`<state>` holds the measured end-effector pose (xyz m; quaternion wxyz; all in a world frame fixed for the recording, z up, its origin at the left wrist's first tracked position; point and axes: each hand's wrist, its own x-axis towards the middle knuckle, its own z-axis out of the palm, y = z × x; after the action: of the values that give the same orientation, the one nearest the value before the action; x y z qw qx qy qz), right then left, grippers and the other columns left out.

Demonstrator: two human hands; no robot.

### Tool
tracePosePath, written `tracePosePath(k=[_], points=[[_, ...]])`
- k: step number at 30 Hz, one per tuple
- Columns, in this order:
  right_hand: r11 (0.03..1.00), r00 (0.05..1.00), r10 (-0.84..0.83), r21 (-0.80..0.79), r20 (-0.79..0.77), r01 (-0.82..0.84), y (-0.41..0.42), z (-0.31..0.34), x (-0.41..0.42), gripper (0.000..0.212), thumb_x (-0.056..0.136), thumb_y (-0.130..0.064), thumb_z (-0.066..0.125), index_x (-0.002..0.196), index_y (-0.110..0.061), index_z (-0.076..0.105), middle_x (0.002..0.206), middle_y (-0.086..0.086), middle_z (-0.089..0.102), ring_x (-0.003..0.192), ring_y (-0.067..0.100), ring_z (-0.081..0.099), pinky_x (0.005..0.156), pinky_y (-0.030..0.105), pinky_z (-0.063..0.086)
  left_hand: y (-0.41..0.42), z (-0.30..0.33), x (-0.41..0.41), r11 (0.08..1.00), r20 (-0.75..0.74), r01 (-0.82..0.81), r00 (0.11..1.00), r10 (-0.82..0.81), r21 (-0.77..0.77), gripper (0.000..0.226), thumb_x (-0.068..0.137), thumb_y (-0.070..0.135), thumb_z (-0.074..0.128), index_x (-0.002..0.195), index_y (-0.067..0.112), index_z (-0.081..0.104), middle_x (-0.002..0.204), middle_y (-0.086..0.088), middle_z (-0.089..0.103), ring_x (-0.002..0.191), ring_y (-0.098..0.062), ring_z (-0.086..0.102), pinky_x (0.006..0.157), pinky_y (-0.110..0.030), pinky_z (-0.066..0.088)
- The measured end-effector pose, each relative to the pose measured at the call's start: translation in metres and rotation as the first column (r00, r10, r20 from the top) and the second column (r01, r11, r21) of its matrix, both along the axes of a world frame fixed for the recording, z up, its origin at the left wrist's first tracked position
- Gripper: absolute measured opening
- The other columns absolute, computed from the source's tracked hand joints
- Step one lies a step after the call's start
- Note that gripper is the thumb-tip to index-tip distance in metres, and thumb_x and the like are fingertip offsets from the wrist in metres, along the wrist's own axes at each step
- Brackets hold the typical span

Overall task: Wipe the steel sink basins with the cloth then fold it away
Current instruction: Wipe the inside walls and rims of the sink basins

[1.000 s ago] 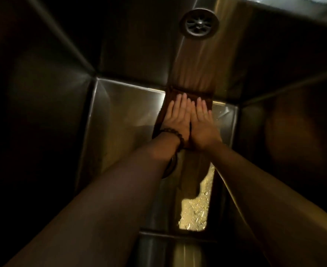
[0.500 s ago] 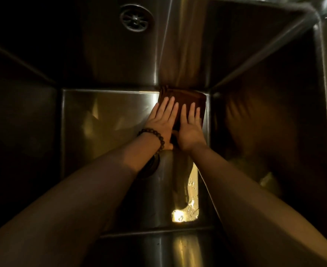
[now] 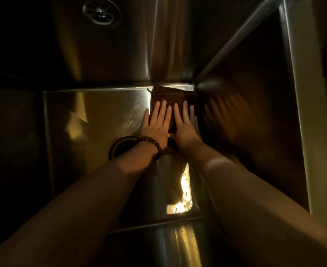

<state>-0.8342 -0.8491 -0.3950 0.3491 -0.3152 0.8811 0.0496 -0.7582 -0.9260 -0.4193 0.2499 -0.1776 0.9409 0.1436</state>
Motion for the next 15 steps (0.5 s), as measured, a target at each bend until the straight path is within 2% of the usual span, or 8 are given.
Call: tracePosePath(k=[2,4,9,12,15], points=[[1.000,0.999,0.025,-0.011,-0.026,-0.025,0.025,-0.003,0.025,0.104,0.083,-0.051,0.060,0.148,-0.020,-0.016,0.155,0.011,-0.026,0.141,0.031,-0.025,0.117,0.041,-0.006,0.017,0.001,0.024,0.999,-0.028,0.022,0.999,-0.021,0.026,0.106,0.083,0.065,0.048,0.148,0.012,-0.018,0.156,-0.012,-0.022,0.144,-0.030,-0.021,0.115,-0.050,-0.012],[0.997,0.997,0.075,0.018,-0.026,-0.075,0.051,-0.004,0.050,0.101,0.085,-0.056,0.053,0.148,-0.016,-0.016,0.154,0.015,-0.025,0.140,0.036,-0.025,0.118,0.046,-0.004,0.035,0.004,0.048,0.998,-0.031,0.065,0.997,-0.065,0.019,0.103,0.086,0.063,0.046,0.148,0.010,-0.016,0.157,-0.015,-0.016,0.145,-0.032,-0.015,0.115,-0.050,-0.010],[0.995,0.992,0.095,-0.018,0.088,-0.094,0.094,-0.009,0.091,0.083,0.088,-0.057,0.026,0.147,-0.018,-0.018,0.153,0.013,-0.028,0.139,0.034,-0.028,0.118,0.049,0.001,0.061,0.003,0.092,0.986,0.024,0.153,0.988,-0.155,0.060,0.093,0.092,0.061,0.035,0.139,0.009,-0.027,0.154,-0.015,-0.026,0.138,-0.032,-0.029,0.110,-0.051,-0.019],[0.995,0.992,0.098,-0.007,0.077,-0.098,0.088,-0.014,0.081,0.082,0.091,-0.059,0.031,0.140,-0.023,-0.024,0.151,0.009,-0.031,0.137,0.028,-0.031,0.118,0.045,-0.007,0.048,0.004,0.088,0.987,-0.025,0.153,0.988,-0.152,0.059,0.094,0.088,0.064,0.036,0.147,0.013,-0.019,0.156,-0.011,-0.023,0.140,-0.028,-0.027,0.109,-0.052,-0.019],[0.989,0.989,0.144,-0.041,-0.027,-0.145,0.050,-0.018,0.044,0.085,0.090,-0.060,0.034,0.146,-0.020,-0.016,0.155,0.012,-0.022,0.140,0.030,-0.027,0.113,0.041,-0.014,0.016,0.001,0.057,0.996,-0.071,0.092,0.993,-0.090,0.017,0.095,0.086,0.067,0.038,0.150,0.016,-0.010,0.159,-0.009,-0.014,0.146,-0.026,-0.015,0.110,-0.055,-0.017]])
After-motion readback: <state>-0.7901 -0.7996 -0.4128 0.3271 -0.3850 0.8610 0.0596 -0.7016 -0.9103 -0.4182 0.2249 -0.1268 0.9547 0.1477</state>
